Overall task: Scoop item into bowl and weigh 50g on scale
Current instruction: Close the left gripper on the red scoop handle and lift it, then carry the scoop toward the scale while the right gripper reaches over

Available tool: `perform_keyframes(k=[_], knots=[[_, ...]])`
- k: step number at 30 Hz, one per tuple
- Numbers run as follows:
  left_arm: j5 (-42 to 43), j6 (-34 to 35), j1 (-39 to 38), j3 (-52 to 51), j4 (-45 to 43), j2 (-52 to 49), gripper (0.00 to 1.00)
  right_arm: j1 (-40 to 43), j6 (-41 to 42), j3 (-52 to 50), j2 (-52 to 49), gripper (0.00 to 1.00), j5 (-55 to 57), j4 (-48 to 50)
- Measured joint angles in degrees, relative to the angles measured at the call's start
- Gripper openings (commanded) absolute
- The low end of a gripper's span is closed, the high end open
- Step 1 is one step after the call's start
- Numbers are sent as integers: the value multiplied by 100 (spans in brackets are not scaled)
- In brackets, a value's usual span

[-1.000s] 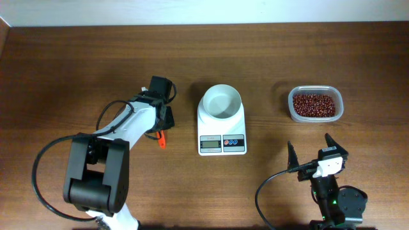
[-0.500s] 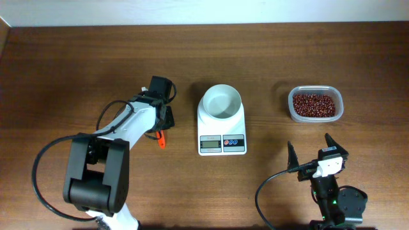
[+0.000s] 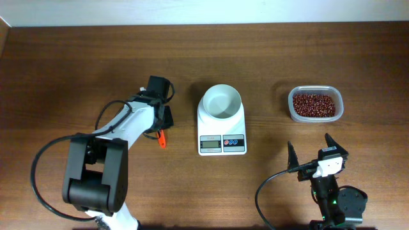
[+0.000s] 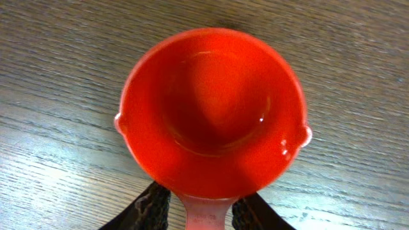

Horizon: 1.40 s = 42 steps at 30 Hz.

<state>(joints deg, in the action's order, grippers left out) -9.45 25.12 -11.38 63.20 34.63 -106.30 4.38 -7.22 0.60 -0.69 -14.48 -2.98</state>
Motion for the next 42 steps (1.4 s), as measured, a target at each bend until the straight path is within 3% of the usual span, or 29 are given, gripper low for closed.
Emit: perform_keyframes(k=[25,31,36,42], knots=[[264,-2,111,0,-109,0,15,0,0,0,0,99,0,0],[328,-2,111,33,20,44,17,0,2,0,0,99,0,0],[935,140,184,317,107,629,17,0,0,0,0,99,0,0],[2599,566,883,389,92,990,7,0,2,0,0,99,0,0]])
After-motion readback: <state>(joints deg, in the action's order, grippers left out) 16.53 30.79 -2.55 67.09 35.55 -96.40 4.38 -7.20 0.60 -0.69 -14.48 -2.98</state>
